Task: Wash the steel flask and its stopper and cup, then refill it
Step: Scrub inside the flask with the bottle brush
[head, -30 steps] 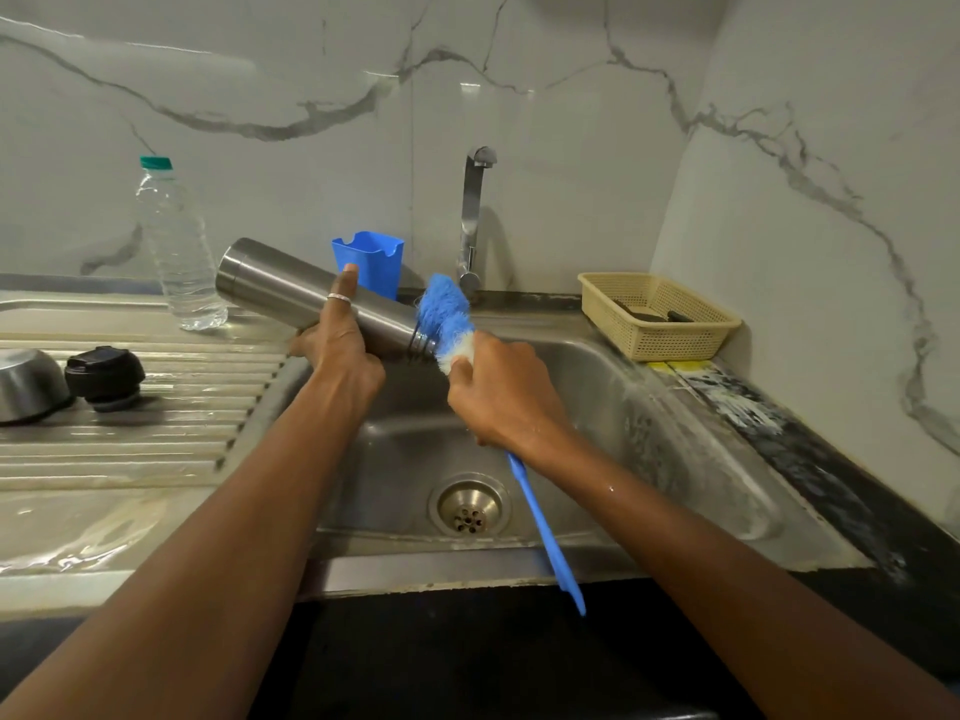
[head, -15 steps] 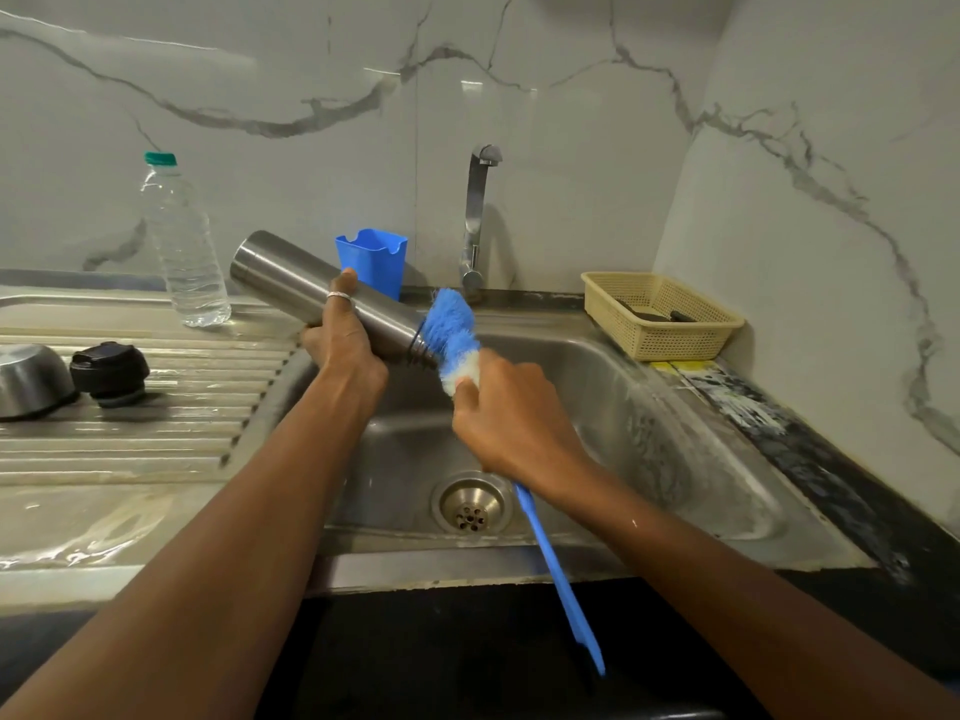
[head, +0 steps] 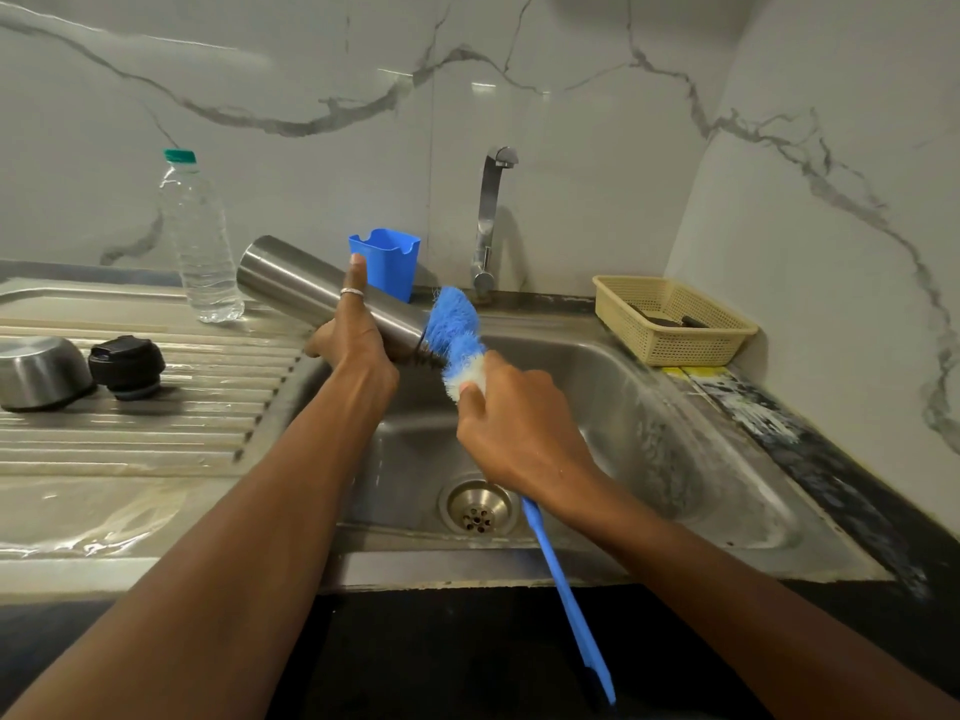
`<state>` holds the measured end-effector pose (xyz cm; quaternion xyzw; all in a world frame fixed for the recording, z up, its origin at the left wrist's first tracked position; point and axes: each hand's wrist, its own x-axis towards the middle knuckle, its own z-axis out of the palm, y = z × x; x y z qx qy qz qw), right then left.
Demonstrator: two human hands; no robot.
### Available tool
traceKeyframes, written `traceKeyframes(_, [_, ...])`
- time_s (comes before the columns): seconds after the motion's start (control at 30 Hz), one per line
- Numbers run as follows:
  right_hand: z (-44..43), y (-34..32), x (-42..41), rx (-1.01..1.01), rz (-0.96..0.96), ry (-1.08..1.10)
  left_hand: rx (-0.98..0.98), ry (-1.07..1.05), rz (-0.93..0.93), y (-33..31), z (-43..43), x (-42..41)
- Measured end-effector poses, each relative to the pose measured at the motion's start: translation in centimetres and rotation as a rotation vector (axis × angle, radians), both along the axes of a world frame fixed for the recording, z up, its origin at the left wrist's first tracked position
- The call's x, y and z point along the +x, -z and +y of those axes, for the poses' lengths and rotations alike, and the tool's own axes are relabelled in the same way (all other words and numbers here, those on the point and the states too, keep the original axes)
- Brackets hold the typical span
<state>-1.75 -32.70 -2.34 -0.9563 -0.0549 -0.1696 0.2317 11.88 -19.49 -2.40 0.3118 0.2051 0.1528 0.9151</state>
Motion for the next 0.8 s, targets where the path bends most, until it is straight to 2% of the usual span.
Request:
traceKeyframes(0.2, [0.0,-1.0,1.9,0.097,0.05,0.035,0.078,0.024,-0.01,0.4,-0.9,0.2])
traceKeyframes(0.37, [0.1,0.3,-0.2,0.029,0.003,-0.008,0.091,0.005,0.003,0.5,-0.6,0.3])
traceKeyframes(0.47, [0.4,-0.2,0.9,0.031,0.015,0.01,0.057,-0.014,0.007,0.5,-0.4,0.1])
traceKeyframes(0.57, [0.3,-0.6,1.9,0.058,0.034,0.027,0.102,-0.01,-0.006,0.7,-0.8,0.0])
traceKeyframes(0.8, [0.5,0.3,-0.2,0.023,0.011,-0.019,0.114,-0.018,-0.017,0.4,0.0,0.3])
